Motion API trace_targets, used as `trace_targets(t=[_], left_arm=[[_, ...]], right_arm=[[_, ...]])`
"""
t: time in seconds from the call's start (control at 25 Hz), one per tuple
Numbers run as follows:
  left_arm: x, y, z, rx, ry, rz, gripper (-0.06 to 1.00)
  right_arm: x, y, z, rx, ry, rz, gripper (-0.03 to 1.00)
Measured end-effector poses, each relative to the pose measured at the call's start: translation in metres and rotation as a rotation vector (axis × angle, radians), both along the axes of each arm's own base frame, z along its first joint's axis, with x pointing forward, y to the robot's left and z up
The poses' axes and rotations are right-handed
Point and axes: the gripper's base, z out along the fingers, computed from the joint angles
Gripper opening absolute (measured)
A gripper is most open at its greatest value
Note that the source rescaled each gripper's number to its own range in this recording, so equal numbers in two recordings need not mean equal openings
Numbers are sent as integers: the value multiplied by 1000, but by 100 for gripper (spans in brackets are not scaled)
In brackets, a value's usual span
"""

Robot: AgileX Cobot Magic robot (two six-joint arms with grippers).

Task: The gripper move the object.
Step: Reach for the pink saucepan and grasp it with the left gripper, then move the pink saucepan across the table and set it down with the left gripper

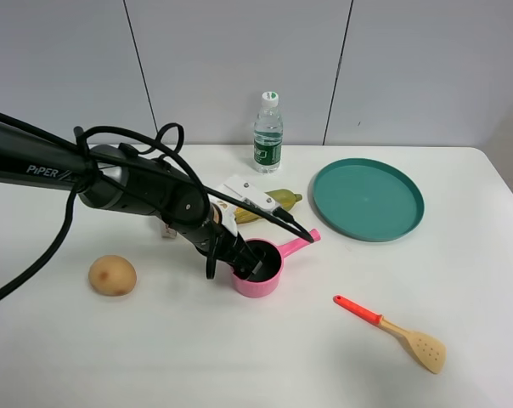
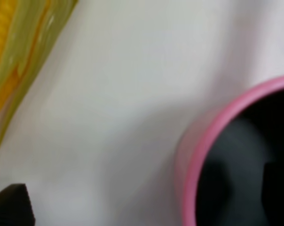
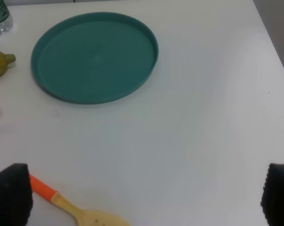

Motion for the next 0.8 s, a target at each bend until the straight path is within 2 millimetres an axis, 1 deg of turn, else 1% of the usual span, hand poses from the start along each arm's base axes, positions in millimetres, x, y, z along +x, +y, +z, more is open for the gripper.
trace_targets(t=[0.16,0.24,0.28,0.36,0.48,0.52,0.56,0.6,0.8], left_arm=[[2,-1,1,-17,-20,1,96],[2,-1,1,-17,-20,1,89],[2,-1,1,-16,-20,1,82],[1,-1,1,-13,-16,1,63],[0,0,0,-2,-2,0,27],[0,0,0,1,1,0,16],[0,0,0,3,3,0,7],[0,0,0,3,3,0,2],[0,0,0,1,3,1,0]], right_arm=[[0,0,0,0,0,0,100],[0,0,0,0,0,0,100],[0,0,0,0,0,0,100],[0,0,0,0,0,0,100],[0,0,0,0,0,0,100],[0,0,0,0,0,0,100],[0,0,0,0,0,0,100],[0,0,0,0,0,0,100],[0,0,0,0,0,0,100]])
